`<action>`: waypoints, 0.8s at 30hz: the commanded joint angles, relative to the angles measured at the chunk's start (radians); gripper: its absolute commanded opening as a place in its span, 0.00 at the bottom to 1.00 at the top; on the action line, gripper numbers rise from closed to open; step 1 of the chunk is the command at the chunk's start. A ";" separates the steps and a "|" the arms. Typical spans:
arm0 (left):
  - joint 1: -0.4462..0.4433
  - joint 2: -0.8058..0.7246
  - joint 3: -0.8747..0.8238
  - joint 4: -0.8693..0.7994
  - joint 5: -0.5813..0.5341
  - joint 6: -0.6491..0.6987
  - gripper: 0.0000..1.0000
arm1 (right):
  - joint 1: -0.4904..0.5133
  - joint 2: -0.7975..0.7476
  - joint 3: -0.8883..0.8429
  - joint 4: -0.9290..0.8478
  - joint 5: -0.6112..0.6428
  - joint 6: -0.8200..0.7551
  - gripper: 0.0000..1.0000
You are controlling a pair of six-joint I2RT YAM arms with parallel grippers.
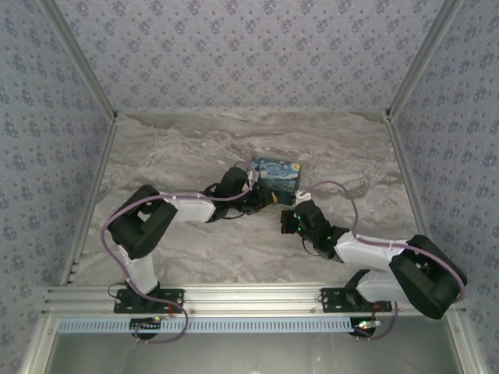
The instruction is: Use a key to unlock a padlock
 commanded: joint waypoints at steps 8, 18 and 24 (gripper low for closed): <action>-0.010 -0.054 0.004 0.049 0.002 -0.014 0.18 | 0.007 0.049 0.022 0.038 0.027 0.010 0.00; -0.012 -0.059 0.006 0.040 0.001 -0.007 0.18 | 0.007 0.061 0.032 0.063 0.023 0.010 0.00; -0.011 -0.059 0.006 0.039 0.000 -0.007 0.17 | 0.007 0.057 0.024 0.084 0.023 0.017 0.00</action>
